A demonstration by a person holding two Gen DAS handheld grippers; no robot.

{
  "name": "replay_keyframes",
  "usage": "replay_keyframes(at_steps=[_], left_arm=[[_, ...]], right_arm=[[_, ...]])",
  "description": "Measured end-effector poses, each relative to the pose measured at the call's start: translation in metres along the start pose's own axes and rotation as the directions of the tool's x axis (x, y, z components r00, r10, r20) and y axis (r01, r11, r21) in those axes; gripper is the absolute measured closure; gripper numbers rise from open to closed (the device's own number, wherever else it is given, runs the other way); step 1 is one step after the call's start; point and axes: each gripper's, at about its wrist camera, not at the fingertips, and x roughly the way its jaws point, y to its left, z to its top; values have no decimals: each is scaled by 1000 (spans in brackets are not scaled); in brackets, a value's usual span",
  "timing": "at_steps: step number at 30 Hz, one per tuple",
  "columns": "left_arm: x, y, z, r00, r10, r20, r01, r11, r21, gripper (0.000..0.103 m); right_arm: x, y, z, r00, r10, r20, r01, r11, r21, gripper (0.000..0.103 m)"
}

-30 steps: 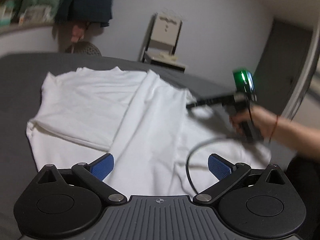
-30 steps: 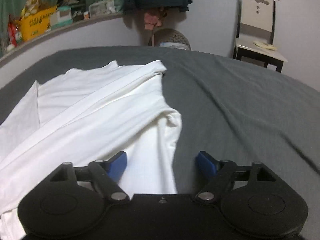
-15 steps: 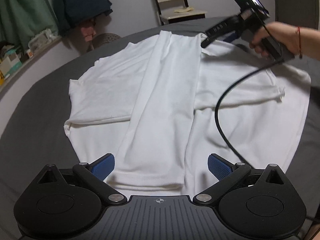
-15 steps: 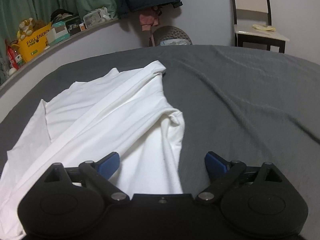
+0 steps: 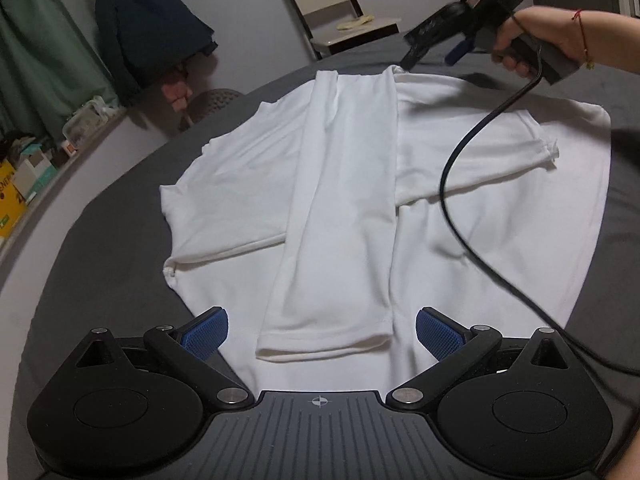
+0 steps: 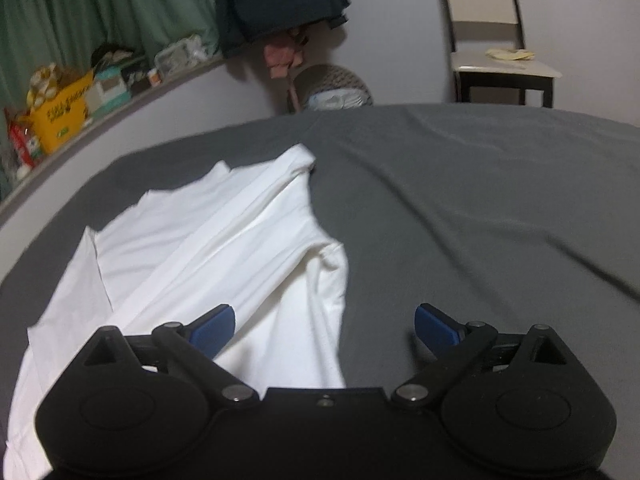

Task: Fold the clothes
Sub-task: 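Withdraw the open right gripper from the folded shirt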

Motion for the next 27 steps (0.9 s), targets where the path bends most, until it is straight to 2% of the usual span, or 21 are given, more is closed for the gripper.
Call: replay_keyframes(at_steps=[7,10,12,14,18,21,23,25,27], left_arm=[[16,-16,-3,999,-32,-36,35,997,66,0],[21,-25,1,999,-46,-30,48,995,87,0],[26,-29,4,999,-28,-34,32,994,106,10],[29,-29,8,999,-19,-39,24,993,111,42],[25,-24,11,999,-45,-26,47,996,81,43],[22,-25,9,998,-33,-46,38,993,111,44],[19,-25,9,998,-28,-58,35,991,131,52],[19,-25,8,997,-18,-73,30,987,157,53],[21,-26,8,996,-10,-88,26,983,179,67]], right_arm=[[-33,-6,11,995,9,102,-10,1000,7,3],[-34,-6,12,994,13,111,-14,1000,13,3],[-32,-7,11,994,22,104,-24,999,23,3],[-30,-6,11,995,30,97,-32,999,27,3],[-30,-2,10,994,44,99,-46,999,16,3],[-29,-1,9,994,48,95,-50,999,17,2],[-28,-2,9,995,50,90,-52,998,23,2],[-27,-2,8,995,50,88,-52,998,29,2],[-27,-1,8,995,50,86,-53,998,30,2]])
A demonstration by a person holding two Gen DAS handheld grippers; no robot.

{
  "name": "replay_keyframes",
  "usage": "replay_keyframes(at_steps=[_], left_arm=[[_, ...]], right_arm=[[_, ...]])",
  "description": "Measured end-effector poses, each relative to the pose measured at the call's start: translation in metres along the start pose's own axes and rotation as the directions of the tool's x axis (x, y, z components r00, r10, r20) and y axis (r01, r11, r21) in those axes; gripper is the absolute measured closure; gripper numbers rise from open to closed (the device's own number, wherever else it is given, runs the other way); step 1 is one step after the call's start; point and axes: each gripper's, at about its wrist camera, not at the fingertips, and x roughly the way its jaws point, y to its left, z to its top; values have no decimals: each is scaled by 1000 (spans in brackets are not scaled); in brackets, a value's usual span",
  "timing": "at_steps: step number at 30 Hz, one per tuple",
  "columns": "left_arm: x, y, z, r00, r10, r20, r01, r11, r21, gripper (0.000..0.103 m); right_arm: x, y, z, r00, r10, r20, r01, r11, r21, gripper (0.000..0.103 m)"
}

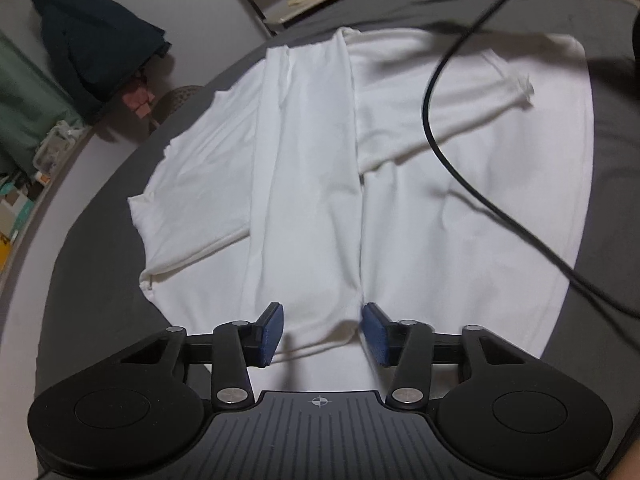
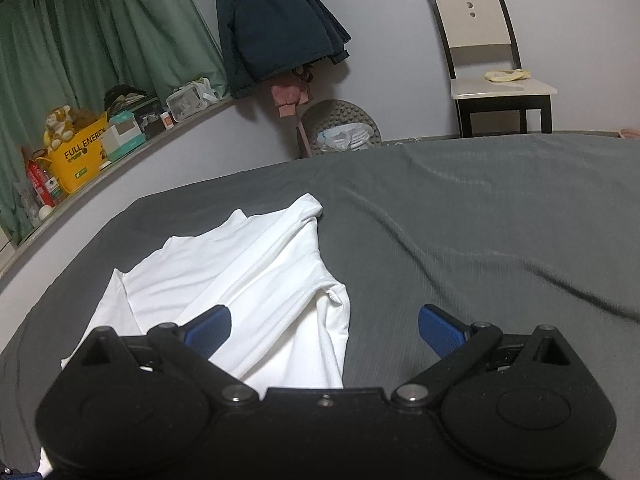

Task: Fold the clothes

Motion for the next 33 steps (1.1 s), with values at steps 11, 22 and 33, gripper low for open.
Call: replay_keyframes(at_steps=[11,22,33], left_arm=[[9,-5,2,1000,-5,-4,5,1000,21,94],[-19,1,4,997,45,58,-44,999,-17,98],[-11,-16,-2,1000,-2,-21,2,1000,19,98]], right_arm=[[4,3,-5,1000,6,-21,-6,1000,3,2],[6,0,-6,999,14,-36,-13,1000,26,1],[9,-2,-7,998,21,-51,-19,999,39,1]])
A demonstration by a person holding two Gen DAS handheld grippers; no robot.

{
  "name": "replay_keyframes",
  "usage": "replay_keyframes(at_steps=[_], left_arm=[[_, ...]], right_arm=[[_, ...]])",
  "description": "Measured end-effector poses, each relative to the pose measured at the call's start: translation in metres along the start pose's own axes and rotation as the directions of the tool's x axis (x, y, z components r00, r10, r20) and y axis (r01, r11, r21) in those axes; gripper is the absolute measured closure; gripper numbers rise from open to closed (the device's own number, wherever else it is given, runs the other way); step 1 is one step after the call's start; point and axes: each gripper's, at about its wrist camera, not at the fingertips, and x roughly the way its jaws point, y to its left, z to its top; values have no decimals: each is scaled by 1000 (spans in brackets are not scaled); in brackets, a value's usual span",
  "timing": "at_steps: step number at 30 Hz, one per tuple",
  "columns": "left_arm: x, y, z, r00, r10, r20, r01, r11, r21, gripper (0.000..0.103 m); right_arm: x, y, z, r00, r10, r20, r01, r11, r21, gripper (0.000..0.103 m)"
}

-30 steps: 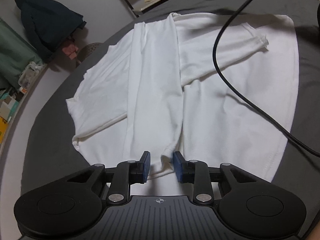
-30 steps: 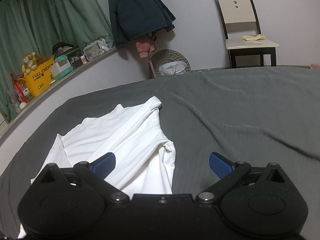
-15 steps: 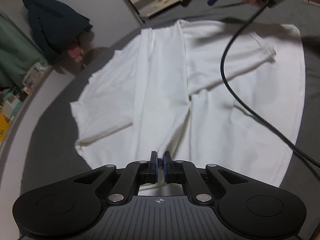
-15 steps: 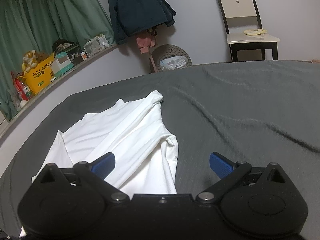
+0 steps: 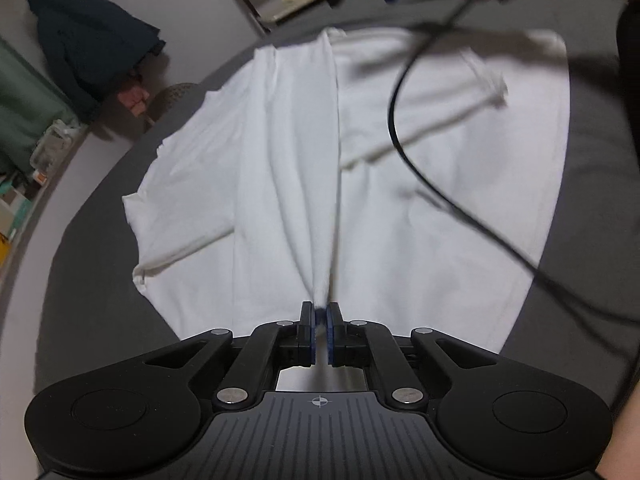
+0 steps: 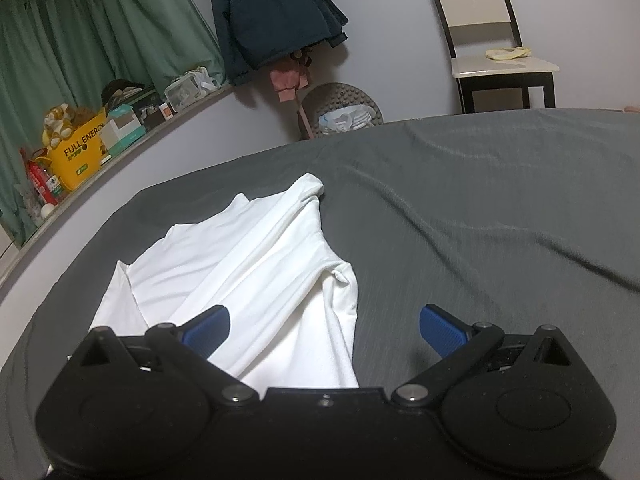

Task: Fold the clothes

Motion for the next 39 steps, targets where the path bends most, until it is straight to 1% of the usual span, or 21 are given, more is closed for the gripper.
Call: replay_keyframes(at_steps=[3,4,7,10,13,15,18,22,25,27,30,32,34,36,39], left_arm=[[8,-2,-3,998,-19,-58,19,1000,-4,97],[9,-1,-4,998,-14,-60,13,1000,-12,97],[5,5,-4,997,-44,-63,40,997,-59,97],[-3,16,-6,997,-74,-40,68,989,-132,97],[-17,34,-9,997,-71,20,74,969,-235,96],[-29,51,-12,996,-49,76,71,945,-319,96],[-40,81,-17,986,-17,168,92,889,-449,96],[-29,109,-17,975,-6,223,124,844,-521,96],[-8,119,-15,970,-41,241,177,796,-579,96],[9,117,-12,976,-53,213,171,792,-587,96],[30,102,-4,987,-53,151,129,824,-552,96],[42,92,3,990,-55,127,114,846,-520,95],[49,83,8,990,-40,136,105,853,-512,95],[57,76,9,988,-39,152,115,838,-533,95],[71,62,5,988,-41,150,118,822,-557,95]], right_arm=[[0,-1,0,1000,1,-3,-1,1000,1,1],[0,-2,0,1000,1,-4,-1,1000,3,1],[1,-3,0,1000,1,-8,-1,1000,10,1],[2,-4,0,1000,4,-13,-4,1000,16,1],[1,-4,1,1000,6,-15,-6,1000,17,1],[1,-4,1,1000,6,-13,-6,1000,21,1],[2,-5,0,1000,5,-13,-5,1000,29,1],[3,-4,-1,1000,5,-17,-4,999,32,1],[4,-4,-1,1000,5,-20,-4,999,33,1],[4,-4,-2,1000,5,-22,-5,999,33,1],[6,-3,-3,1000,6,-26,-5,999,33,1],[7,-2,-4,1000,7,-30,-6,1000,30,1],[8,-2,-4,999,6,-35,-5,1000,27,1],[9,-1,-4,999,6,-39,-5,1000,25,1],[10,-1,-5,999,5,-44,-4,1000,24,1]])
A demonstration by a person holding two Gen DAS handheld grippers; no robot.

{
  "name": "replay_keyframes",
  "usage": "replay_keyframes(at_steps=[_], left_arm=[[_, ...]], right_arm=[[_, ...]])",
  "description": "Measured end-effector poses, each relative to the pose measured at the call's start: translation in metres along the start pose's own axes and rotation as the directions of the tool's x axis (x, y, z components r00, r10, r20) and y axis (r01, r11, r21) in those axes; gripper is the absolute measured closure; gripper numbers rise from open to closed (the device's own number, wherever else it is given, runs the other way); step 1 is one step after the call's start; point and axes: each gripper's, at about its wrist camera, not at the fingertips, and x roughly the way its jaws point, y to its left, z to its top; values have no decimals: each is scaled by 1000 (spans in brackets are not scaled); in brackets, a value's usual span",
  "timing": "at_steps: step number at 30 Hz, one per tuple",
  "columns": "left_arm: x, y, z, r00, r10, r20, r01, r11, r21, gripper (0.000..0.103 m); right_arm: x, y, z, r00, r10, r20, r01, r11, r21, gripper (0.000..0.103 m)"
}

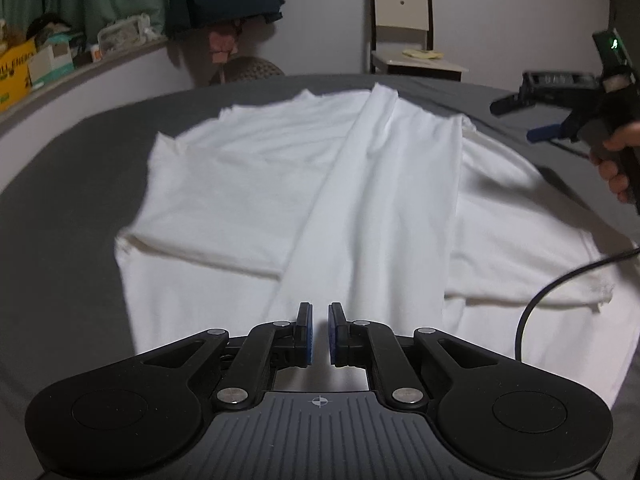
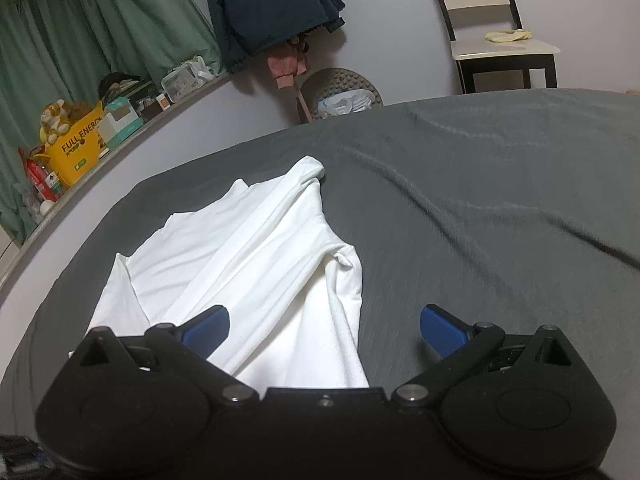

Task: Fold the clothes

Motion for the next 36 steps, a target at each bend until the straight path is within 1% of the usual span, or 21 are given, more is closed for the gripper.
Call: replay_keyframes(at_steps=[1,4,6,9,13,15,19,22,26,28,36], left_arm=[[5,-3,-5,1000,-2,-4,2,1000,-7,95],[2,-5,-18,998,11,54,-10,1000,-29,95],[1,-5,-22,997,14,75,-11,999,-37,95],[0,-10,-29,993,33,116,-32,999,-11,94],[-3,-19,-38,983,74,170,-78,997,15,93],[-3,-22,-38,981,89,173,-96,995,33,93],[-5,-23,-36,979,98,177,-107,993,42,93],[-5,-20,-36,980,87,176,-94,995,27,93],[-5,-9,-37,983,49,177,-46,999,-24,91],[-5,-7,-38,983,40,180,-34,999,-37,91],[-3,-7,-40,983,33,180,-25,999,-47,88]], right_arm=[[0,0,0,1000,-1,-1,1,1000,-1,1],[0,-1,0,1000,-4,-1,4,1000,-1,1],[1,0,0,1000,-6,-2,6,1000,-1,1],[3,2,-1,1000,-6,-9,6,1000,-6,1],[5,5,-3,1000,-5,-20,5,1000,-18,1],[5,5,-4,1000,-6,-22,6,1000,-17,1],[3,4,-4,1000,-6,-21,5,1000,-13,1],[3,4,-4,1000,-5,-22,4,1000,-12,1],[4,6,-5,1000,-1,-26,1,1000,-18,1],[5,6,-5,1000,0,-30,-1,1000,-21,1],[7,10,-6,999,-1,-40,0,1000,-31,1]])
